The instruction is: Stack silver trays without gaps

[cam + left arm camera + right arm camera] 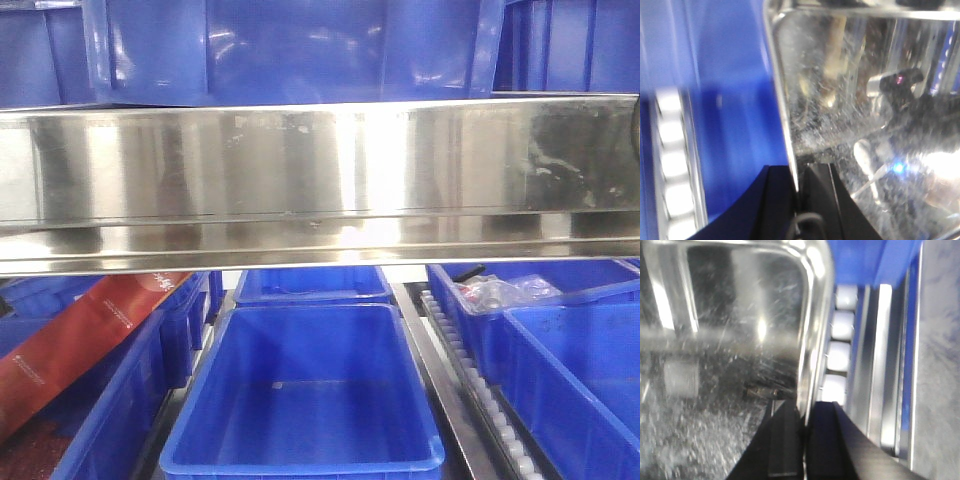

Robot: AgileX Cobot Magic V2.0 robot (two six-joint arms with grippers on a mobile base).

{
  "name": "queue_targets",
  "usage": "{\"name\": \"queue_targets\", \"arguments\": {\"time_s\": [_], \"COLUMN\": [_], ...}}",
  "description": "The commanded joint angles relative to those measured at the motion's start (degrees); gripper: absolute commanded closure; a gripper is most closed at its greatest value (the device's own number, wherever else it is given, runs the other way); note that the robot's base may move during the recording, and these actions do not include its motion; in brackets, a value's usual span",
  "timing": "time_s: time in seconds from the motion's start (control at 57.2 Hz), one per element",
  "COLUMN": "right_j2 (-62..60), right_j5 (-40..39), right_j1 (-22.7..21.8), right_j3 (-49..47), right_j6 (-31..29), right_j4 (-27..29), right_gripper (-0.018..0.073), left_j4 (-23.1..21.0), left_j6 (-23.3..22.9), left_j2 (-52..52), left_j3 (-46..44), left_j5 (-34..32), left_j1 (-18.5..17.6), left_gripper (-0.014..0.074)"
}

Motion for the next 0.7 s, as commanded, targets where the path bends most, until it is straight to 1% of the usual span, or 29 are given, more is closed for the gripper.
{"name": "queue_targets", "arguments": {"time_s": [0.0,0.175,0.28,0.419,0.577,0.682], "right_j2": [-1.7,-2.1,-2.1,-2.1,-2.1,-2.1], "right_j5": [-3.5,-10.3,-13.6,-18.4,-24.8,-28.3], "right_j1": [-0.3,-0.3,-0.3,-0.3,-0.3,-0.3], "right_j3": [-0.4,-0.4,-0.4,-0.4,-0.4,-0.4], "right_j6": [-1.4,-1.4,-1.4,-1.4,-1.4,-1.4], "right_j4": [-2.8,-2.8,-2.8,-2.8,-2.8,-2.8], "right_gripper": [0.0640,0.0640,0.0640,0.0640,0.0640,0.0640], "left_j4": [1.7,3.2,5.3,6.2,6.3,6.3], "left_j6": [0.8,0.8,0.8,0.8,0.8,0.8], "left_j2": [-2.1,-2.1,-2.1,-2.1,-2.0,-2.0], "left_j3": [-0.5,-0.5,-0.5,-0.5,-0.5,-0.5], "left_j5": [-6.4,-14.3,-20.2,-27.0,-31.5,-33.0], "left_j1": [-0.1,-0.1,-0.1,-0.1,-0.1,-0.1], "left_gripper": [0.0617,0.0615,0.0616,0.0616,0.0616,0.0616]}}
